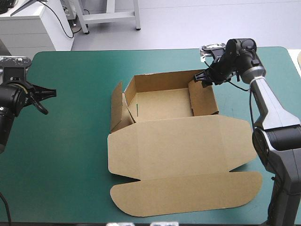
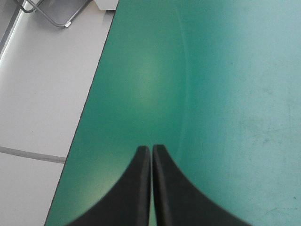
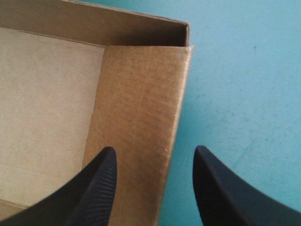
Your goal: Fold the box
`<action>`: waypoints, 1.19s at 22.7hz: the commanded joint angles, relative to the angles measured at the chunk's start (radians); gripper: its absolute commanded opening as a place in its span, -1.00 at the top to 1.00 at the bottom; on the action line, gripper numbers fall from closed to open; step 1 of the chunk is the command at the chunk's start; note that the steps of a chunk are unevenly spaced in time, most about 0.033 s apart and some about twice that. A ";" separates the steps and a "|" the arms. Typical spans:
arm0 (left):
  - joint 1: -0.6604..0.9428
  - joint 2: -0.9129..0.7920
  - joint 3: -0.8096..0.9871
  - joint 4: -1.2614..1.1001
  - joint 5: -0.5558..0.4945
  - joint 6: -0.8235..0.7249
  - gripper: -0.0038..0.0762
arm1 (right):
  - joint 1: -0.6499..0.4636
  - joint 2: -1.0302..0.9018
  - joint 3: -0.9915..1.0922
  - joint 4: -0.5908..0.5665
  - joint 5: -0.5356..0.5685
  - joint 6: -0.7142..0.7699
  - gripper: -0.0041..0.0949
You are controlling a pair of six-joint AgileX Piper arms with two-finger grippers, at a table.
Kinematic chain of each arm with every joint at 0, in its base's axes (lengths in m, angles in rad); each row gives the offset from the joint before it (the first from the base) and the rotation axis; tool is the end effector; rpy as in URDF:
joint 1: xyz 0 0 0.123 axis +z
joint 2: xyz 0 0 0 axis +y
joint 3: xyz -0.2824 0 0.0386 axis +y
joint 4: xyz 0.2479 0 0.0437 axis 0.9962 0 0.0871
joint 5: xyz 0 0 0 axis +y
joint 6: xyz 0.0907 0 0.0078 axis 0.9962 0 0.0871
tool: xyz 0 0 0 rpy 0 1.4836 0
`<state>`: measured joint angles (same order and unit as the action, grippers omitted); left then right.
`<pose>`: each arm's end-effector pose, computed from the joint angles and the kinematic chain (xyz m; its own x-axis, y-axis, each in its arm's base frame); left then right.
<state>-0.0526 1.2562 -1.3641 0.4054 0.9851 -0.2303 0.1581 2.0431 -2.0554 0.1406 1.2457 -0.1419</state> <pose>0.2551 0.0166 0.4149 -0.6815 0.0384 -0.7308 -0.1886 0.9557 0.2261 0.4400 0.0824 0.3215 -0.8741 -0.2363 -0.4244 -0.2962 0.9517 0.0802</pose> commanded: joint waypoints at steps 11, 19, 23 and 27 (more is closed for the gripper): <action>0.001 -0.026 -0.024 0.023 -0.052 -0.005 0.92 | -0.001 0.040 -0.022 0.022 0.001 0.109 0.68; 0.001 -0.002 -0.024 0.016 -0.054 -0.005 0.92 | -0.004 0.023 -0.026 0.046 -0.001 0.109 0.95; 0.022 0.025 -0.024 -0.013 -0.119 -0.041 0.92 | -0.035 -0.025 -0.028 0.065 -0.001 0.113 0.95; 0.104 0.034 -0.024 -0.223 -0.211 -0.014 0.92 | -0.085 -0.089 -0.028 0.166 -0.001 0.097 0.95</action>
<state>0.0047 1.3110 -1.3633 0.2989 0.8854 -0.2584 0.1149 2.0728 -2.0523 0.2070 1.2360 -0.0342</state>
